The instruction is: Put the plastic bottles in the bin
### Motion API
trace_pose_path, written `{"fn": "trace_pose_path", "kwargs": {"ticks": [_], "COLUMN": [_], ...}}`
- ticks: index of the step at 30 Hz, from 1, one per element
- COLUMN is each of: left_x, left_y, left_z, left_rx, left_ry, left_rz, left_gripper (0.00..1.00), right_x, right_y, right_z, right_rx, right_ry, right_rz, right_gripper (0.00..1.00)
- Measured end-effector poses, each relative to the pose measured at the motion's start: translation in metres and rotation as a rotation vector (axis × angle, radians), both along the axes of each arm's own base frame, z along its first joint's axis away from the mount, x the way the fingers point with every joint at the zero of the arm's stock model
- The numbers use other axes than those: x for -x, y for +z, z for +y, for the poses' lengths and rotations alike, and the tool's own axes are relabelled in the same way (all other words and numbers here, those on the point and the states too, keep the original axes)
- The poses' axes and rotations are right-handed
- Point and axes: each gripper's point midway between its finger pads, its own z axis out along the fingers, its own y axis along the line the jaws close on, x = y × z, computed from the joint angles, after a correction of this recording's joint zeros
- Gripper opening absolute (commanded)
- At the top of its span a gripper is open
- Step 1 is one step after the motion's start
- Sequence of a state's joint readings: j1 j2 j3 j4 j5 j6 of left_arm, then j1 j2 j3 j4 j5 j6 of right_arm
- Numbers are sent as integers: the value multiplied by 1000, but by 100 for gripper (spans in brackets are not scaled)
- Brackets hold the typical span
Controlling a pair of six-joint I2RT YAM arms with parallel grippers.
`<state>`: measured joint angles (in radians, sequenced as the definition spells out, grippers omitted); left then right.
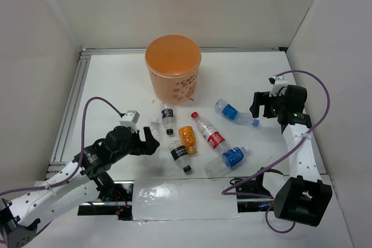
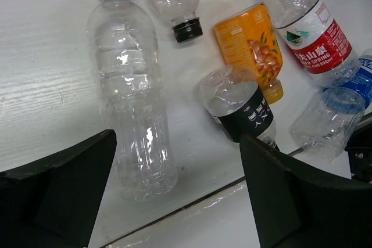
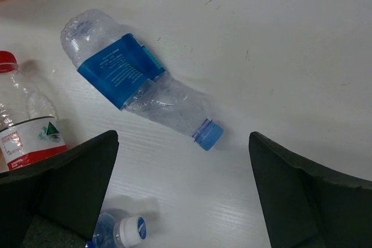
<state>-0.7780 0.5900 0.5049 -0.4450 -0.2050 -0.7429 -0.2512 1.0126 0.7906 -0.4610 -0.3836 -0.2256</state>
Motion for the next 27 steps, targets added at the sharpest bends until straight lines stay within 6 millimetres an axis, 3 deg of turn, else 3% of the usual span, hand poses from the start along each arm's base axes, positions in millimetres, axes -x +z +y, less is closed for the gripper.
{"fn": "trace_pose_path", "kwargs": {"ticks": [9,11,12,13,14,15,16,17,18,19,21,27], "left_x": [1,0,-1,-1,-2,-3,-4,-5,-6,-7,-8,-12], "left_y": [-5,-9,-11,-13,-17,-20,-21,-23,-25,-28,-32,-53], "left_z": [7,8,9,10,11,12,13,15,16,18,22,26], "left_rx": [6,-5,-15,-27,-44,-65,-80,-101,-121,-145,-179,-279], "left_ry": [66,79,85,90,97,103,111,119,128,143,172,237], "left_rz": [39,50,53,60,73,83,90,100,111,126,158,246], "left_gripper": [99,97,91,86,83,82,80,80,82,88,90,93], "right_x": [2,4,6,7,8,9,10,11,11,11,11,10], "right_y": [0,-2,-3,-4,-5,-5,-5,-6,-6,-6,-7,-13], "right_z": [6,7,7,9,11,14,16,18,20,22,26,32], "right_rx": [12,18,22,23,29,24,20,14,2,-4,-13,-59], "right_ry": [68,77,87,104,129,146,161,170,183,195,221,239], "right_rz": [-5,2,7,10,9,9,10,11,10,8,7,33], "right_gripper": [100,100,100,57,36,33,36,62,76,84,90,91]}}
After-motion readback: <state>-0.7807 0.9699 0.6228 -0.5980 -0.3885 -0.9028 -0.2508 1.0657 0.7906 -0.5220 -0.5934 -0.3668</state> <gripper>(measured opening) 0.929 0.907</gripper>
